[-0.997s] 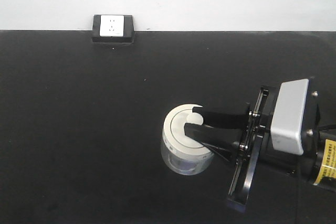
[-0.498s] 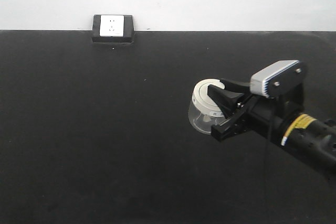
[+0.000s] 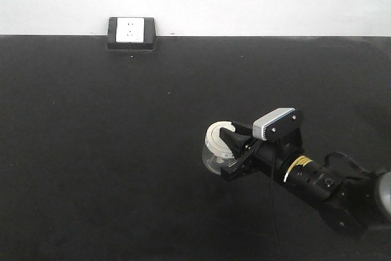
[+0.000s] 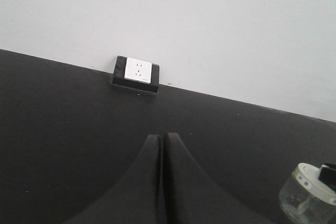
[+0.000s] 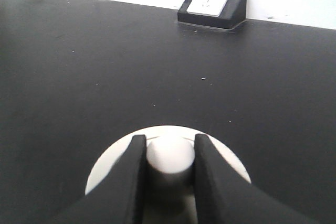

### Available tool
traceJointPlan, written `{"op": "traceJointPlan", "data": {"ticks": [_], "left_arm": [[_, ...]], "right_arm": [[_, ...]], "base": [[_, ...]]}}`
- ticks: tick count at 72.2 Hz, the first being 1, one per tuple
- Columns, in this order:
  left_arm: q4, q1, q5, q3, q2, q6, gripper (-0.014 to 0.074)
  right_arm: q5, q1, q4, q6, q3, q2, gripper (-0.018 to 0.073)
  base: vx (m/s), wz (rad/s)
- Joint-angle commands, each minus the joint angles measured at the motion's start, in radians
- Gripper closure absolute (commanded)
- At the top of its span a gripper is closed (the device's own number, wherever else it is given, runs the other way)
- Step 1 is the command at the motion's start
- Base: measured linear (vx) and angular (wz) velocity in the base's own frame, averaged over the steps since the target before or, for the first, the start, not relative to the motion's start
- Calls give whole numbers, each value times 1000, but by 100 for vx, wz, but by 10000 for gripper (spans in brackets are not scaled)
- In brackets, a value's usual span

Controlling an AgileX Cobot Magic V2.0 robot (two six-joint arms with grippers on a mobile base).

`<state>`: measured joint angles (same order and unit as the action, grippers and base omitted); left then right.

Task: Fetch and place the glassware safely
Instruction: 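Lower the jar onto the black benchtop with the right gripper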

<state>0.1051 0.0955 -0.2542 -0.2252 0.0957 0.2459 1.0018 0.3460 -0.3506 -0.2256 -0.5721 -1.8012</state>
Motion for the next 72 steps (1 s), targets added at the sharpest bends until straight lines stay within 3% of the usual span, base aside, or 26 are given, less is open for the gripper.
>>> {"op": "traceJointPlan", "data": {"ticks": [1, 24, 48, 60, 72], "left_arm": [[10, 1, 77, -25, 10, 8, 603], [10, 1, 77, -25, 10, 8, 603], [10, 1, 77, -25, 10, 8, 603], [10, 1, 77, -25, 10, 8, 603], [10, 1, 77, -25, 10, 8, 603]], "right_arm": [[175, -2, 39, 38, -29, 2, 540], [133, -2, 38, 140, -38, -33, 500], [35, -2, 25, 158, -38, -33, 416], [29, -2, 25, 142, -38, -31, 317], [24, -2, 25, 84, -37, 5, 162]], "base": [[0, 0], [0, 0], [0, 0], [0, 0], [0, 0]]}}
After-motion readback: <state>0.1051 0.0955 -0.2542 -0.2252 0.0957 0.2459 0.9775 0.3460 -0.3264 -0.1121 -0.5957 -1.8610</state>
